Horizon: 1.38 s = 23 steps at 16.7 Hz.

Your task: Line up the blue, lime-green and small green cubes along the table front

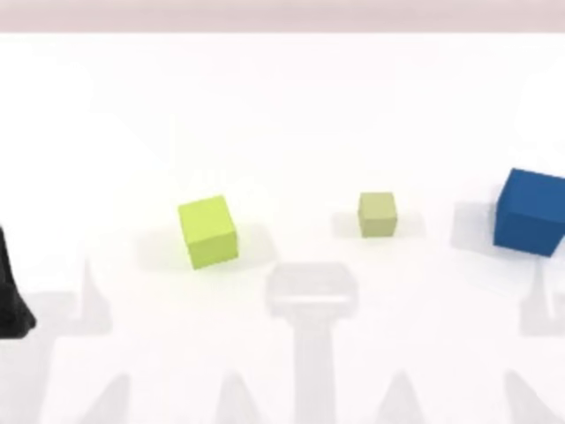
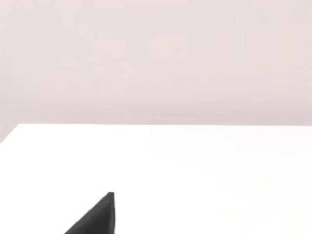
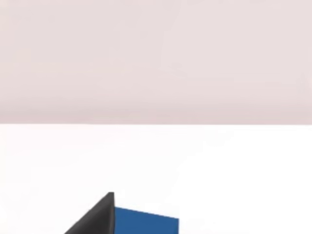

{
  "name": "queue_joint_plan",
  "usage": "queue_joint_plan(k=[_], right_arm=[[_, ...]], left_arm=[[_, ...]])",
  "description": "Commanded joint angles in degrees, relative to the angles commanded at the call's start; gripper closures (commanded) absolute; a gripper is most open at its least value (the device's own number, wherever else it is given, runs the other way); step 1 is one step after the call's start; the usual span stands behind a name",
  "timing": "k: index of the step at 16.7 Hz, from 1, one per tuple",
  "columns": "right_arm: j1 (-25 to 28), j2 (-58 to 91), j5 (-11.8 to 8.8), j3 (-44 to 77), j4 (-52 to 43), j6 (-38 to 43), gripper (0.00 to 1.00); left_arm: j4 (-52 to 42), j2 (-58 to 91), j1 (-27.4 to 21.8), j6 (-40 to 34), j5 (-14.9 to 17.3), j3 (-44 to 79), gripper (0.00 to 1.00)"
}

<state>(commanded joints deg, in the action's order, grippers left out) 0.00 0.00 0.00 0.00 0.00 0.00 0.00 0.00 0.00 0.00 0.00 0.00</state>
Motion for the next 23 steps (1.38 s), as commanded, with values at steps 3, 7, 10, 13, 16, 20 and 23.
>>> queue_joint_plan(k=[3, 7, 10, 13, 16, 20, 23], right_arm=[[0.20, 0.56, -0.04, 0.56, -0.40, 0.15, 0.00], [2.57, 8.77, -0.22, 8.81, -6.01, 2.20, 0.00], [5.46, 21.19, -0.19, 21.03, -13.65, 4.89, 0.00], [8.95, 38.85, -0.04, 37.01, -23.48, 8.17, 0.00], [12.80, 59.61, 0.10, 54.45, -34.45, 11.71, 0.00], [18.00, 86.83, 0.16, 76.81, -49.20, 16.43, 0.00], [21.56, 104.20, 0.16, 91.64, -59.07, 19.71, 0.00]], left_arm=[[0.00, 0.00, 0.00, 0.00, 0.00, 0.00, 0.00], [0.00, 0.00, 0.00, 0.00, 0.00, 0.00, 0.00], [0.00, 0.00, 0.00, 0.00, 0.00, 0.00, 0.00], [0.00, 0.00, 0.00, 0.00, 0.00, 0.00, 0.00], [0.00, 0.00, 0.00, 0.00, 0.00, 0.00, 0.00], [0.00, 0.00, 0.00, 0.00, 0.00, 0.00, 0.00], [0.00, 0.00, 0.00, 0.00, 0.00, 0.00, 0.00]])
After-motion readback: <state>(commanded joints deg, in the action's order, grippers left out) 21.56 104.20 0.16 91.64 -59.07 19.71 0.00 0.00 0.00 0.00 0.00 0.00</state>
